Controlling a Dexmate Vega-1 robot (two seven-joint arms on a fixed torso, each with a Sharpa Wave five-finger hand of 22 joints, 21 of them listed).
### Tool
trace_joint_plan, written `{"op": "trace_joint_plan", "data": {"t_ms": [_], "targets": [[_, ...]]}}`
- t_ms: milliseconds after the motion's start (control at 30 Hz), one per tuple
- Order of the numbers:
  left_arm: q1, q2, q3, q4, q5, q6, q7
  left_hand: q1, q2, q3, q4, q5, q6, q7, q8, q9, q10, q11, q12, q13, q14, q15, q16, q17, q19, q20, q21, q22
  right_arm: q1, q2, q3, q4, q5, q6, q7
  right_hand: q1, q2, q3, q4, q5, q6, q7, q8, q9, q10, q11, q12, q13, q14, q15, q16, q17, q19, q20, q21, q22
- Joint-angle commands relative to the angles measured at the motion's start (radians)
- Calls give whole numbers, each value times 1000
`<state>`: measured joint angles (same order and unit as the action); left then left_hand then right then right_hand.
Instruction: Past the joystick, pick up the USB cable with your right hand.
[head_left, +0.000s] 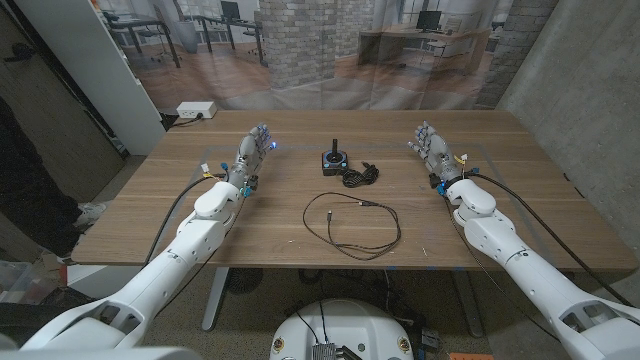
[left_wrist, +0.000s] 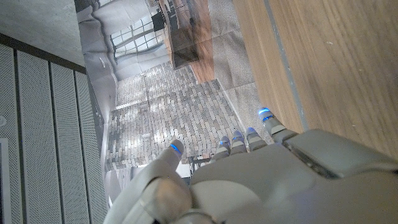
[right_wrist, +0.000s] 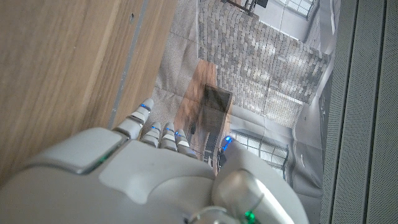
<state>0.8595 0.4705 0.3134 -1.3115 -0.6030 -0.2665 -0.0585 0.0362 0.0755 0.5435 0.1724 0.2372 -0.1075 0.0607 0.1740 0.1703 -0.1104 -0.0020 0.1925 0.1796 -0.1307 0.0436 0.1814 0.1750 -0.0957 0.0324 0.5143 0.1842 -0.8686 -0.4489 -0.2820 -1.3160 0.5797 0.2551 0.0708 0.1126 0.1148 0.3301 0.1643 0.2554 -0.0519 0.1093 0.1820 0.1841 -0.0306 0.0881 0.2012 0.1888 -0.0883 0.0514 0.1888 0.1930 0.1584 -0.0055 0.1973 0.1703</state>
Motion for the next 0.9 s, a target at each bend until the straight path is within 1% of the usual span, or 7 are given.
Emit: {"op": "trace_joint_plan", "data": {"t_ms": [33,167,333,433,467,600,900], "targets": [[34,-118,-151,-14,134,59,-86,-1,80,7,0,4,-9,0,6,2,-10,1,5,5,-10,-1,4,3,-8,3,5,1,-45,184,229,-34,-218,-91,131,10,58,8,0,5,0,7,7,1,0,8,5,2,-5,0,6,1,10,1,4,5],[39,-159,-199,-16,180,78,-119,-1,80,7,0,5,-8,0,6,2,-10,1,5,5,-9,0,4,3,-7,2,4,1,-53,238,288,-49,-289,-108,163,15,56,12,-6,4,0,10,6,1,2,10,6,2,-3,2,5,-1,14,3,5,4],[42,-205,-249,-16,229,94,-154,-2,80,7,0,5,-7,0,6,2,-9,1,6,5,-9,0,4,3,-7,3,3,1,-61,293,345,-65,-355,-120,195,41,49,27,-33,-2,5,19,7,1,11,19,10,1,9,11,4,-8,25,13,7,3],[42,-229,-275,-15,254,102,-173,-2,80,7,0,6,-6,2,7,2,-8,2,6,5,-8,0,4,3,-7,3,3,1,-63,318,372,-75,-387,-125,213,63,50,42,-53,-7,11,23,8,0,17,22,12,0,17,14,4,-11,34,17,9,3],[41,-236,-283,-15,262,105,-180,-2,80,7,0,6,-6,1,7,2,-8,2,6,5,-8,1,5,3,-7,4,3,1,-64,326,380,-78,-396,-125,218,76,52,50,-64,-10,13,24,9,0,20,23,13,0,21,17,3,-13,37,18,9,2],[40,-263,-311,-13,292,111,-201,-2,80,6,0,7,-5,1,7,2,-7,2,7,5,-8,1,5,3,-7,3,2,1,-67,351,406,-89,-430,-126,236,106,54,69,-88,-19,25,26,11,0,30,24,17,0,29,16,2,-15,49,19,11,2],[35,-310,-360,-12,346,123,-240,-3,80,6,0,7,-2,1,8,2,-4,3,8,5,-7,0,5,3,-6,4,1,1,-76,387,445,-119,-489,-119,260,139,53,90,-118,-31,37,27,12,0,43,27,20,-1,42,18,2,-16,61,24,11,2]]}}
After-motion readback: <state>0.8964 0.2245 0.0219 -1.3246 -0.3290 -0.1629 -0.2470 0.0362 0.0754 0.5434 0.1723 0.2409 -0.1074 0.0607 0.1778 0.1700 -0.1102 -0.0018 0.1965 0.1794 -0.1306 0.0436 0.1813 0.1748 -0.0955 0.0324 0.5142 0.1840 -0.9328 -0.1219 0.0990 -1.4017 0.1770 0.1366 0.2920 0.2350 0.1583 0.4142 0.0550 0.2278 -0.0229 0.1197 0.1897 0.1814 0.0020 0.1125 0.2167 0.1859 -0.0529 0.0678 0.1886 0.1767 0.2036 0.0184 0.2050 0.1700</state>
